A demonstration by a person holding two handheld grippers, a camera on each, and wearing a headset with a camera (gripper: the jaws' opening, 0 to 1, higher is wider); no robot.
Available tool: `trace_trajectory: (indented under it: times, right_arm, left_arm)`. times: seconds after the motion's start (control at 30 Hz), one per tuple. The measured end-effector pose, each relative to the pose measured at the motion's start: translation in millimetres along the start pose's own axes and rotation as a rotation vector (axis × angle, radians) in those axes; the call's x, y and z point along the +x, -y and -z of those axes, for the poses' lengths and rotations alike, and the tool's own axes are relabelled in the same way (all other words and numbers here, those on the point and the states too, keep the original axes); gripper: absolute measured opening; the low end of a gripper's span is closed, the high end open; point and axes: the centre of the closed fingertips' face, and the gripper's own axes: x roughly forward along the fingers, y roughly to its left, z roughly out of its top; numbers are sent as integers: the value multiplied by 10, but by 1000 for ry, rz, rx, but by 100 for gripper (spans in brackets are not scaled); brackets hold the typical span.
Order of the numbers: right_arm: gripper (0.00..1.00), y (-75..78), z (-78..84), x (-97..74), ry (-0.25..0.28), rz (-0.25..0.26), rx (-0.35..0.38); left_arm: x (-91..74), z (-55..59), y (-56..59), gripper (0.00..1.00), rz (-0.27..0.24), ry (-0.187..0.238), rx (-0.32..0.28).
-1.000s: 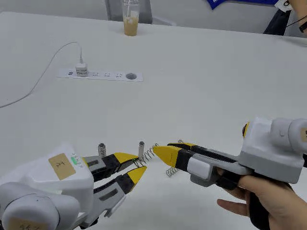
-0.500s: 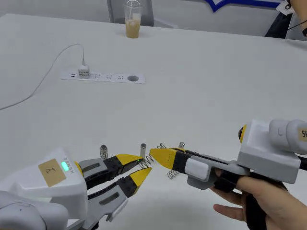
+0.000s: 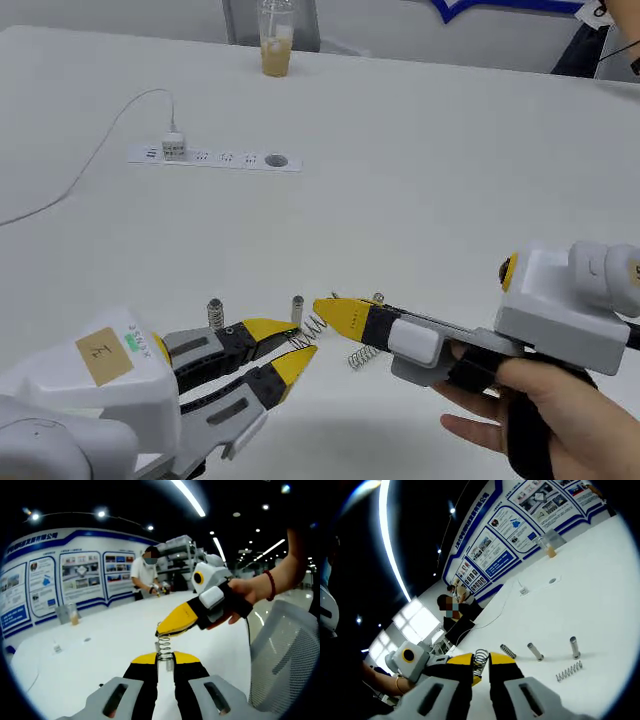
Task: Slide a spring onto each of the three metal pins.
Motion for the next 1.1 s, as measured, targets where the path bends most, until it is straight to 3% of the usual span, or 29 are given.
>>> trace_trajectory:
  times: [0.27, 0.47, 0.83, 0.9, 0.97, 1.1]
  right_arm:
    - [11, -13, 20, 26, -10, 6, -58]
    - [11, 58, -21, 31, -21, 70, -176]
    - [11, 240, -130, 50, 10, 169, -275]
    - [12, 305, -108, 80, -8, 191, -272]
    - [12, 385, -75, 100, -34, 224, -318]
    - [12, 427, -46, 155, -48, 234, -337]
  left_arm:
    - [19, 49, -13, 11, -9, -32, -20]
    - [12, 168, -60, 16, -25, -82, -50]
    - [-27, 418, -74, 30, -47, -182, -146]
    - [-31, 464, -69, 32, -47, -200, -166]
    - [-33, 495, -64, 34, -47, -206, -175]
    - [-41, 530, -78, 38, -58, -215, -184]
